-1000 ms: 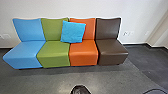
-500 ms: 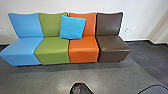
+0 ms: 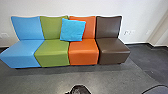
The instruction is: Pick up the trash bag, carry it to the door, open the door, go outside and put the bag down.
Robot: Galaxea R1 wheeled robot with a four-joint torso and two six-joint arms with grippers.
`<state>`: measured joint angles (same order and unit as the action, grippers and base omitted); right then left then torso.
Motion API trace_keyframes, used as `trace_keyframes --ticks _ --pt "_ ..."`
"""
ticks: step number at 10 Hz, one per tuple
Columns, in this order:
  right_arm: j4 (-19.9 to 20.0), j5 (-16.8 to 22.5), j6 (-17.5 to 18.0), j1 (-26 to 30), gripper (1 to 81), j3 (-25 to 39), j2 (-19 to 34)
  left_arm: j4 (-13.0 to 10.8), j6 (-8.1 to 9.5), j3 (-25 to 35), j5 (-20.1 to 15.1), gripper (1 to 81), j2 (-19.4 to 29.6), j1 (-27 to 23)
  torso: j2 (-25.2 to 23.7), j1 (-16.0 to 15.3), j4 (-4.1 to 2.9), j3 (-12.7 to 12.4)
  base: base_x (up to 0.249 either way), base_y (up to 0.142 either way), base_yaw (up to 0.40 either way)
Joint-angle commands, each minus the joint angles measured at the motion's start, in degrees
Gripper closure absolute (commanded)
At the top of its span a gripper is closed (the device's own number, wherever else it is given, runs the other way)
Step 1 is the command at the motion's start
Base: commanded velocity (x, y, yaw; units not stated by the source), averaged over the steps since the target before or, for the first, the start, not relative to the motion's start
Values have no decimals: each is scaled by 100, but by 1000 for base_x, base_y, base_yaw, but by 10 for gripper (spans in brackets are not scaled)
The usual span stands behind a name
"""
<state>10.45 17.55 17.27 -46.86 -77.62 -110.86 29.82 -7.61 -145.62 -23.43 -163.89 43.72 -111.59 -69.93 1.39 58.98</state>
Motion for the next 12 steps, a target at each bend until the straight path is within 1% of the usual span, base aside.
trace_keyframes --ticks 1,2,3,5,6,7,8,10,11,12 --pt "89 301 13 462 10 178 263 121 -4 -11 -628 10 -65 -781 -560 -361 0 341 0 0 0" --pt "80 301 13 480 10 178 211 121 -4 -2 -636 10 -109 -781 -739 -472 0 557 0 0 0" --pt "71 301 13 541 10 169 140 129 -4 -11 -636 10 -118 -781 -905 -573 0 638 0 0 0" --pt "71 310 30 647 10 143 26 130 -4 -11 -663 10 -136 -781 -1266 -800 0 980 0 0 0" --pt "71 371 83 682 10 143 -9 130 -4 -2 -663 10 -144 -781 -1469 -928 0 634 0 0 0" --pt "71 398 92 708 10 160 -18 121 -4 -11 -654 10 -162 -781 -1657 -1042 0 808 0 0 0" --pt "71 398 92 708 10 169 9 130 -4 -11 -645 10 -162 -790 -1768 -1116 0 863 0 0 0" --pt "71 398 92 708 10 169 44 112 101 -107 -636 10 -285 -921 -2140 -1346 0 942 0 0 0" --pt "71 398 92 708 10 169 44 86 102 -255 -654 10 -416 -939 -2909 -1836 0 944 0 0 0" --pt "71 398 92 708 10 178 35 42 93 -414 -654 10 -557 -913 -2549 -1600 0 1253 0 0 0"
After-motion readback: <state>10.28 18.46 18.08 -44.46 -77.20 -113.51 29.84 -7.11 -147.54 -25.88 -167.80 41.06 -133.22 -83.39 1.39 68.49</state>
